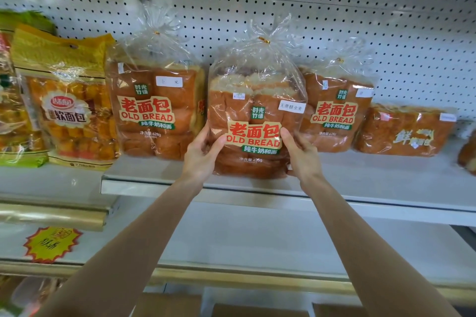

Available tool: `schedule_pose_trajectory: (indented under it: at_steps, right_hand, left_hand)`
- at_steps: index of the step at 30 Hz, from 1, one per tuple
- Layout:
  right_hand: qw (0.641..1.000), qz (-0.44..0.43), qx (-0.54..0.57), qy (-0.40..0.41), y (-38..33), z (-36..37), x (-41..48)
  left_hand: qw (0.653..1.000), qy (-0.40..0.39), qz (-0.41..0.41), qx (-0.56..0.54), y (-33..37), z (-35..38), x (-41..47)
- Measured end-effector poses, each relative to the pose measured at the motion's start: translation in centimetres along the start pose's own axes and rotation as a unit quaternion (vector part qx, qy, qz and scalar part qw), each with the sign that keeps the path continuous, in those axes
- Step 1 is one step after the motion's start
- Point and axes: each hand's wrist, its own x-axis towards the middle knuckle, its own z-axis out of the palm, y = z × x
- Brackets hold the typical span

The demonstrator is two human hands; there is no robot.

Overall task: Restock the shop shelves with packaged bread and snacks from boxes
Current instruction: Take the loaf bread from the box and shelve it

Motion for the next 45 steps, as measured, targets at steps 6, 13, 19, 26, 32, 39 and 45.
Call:
schedule_pose_trajectory:
  at_steps: [6,13,19,26,32,39,45]
  right_hand:
    - [1.000,-0.001,0.004,0.005,0.5,0.4,1.4]
    - [1.000,0.006,0.020,0.008,1.2,1.0,3.0]
    - [1.000,-0.001,0.021,-0.003,1.8,1.1,4.1]
    - [1.000,-0.004,0.011,0.001,2.1,1.1,4.9]
    - [1.000,-0.012,-0.007,0.002,2.3,1.1,5.3]
    - [1.000,-0.020,-0.016,0.003,2.4,1.2,5.5]
    - [0.999,-0.041,-0.025,-0.011,2.2,1.2,4.8]
  left_hand:
    - [1.000,0.004,-0.001,-0.004,-0.8,0.0,1.5]
    - [1.000,0.005,0.008,0.025,-1.7,0.0,3.1]
    - [0.998,0.002,0.020,0.056,-2.2,-0.1,4.0]
    - [0.998,0.002,0.016,0.053,-2.2,0.1,4.4]
    - [0.999,-0.002,0.013,0.052,-2.2,0.1,4.7]
    - [0.998,-0.007,0.012,0.057,-2.3,0.2,4.9]
    - [0.999,-0.023,0.015,0.042,-2.1,0.2,4.3]
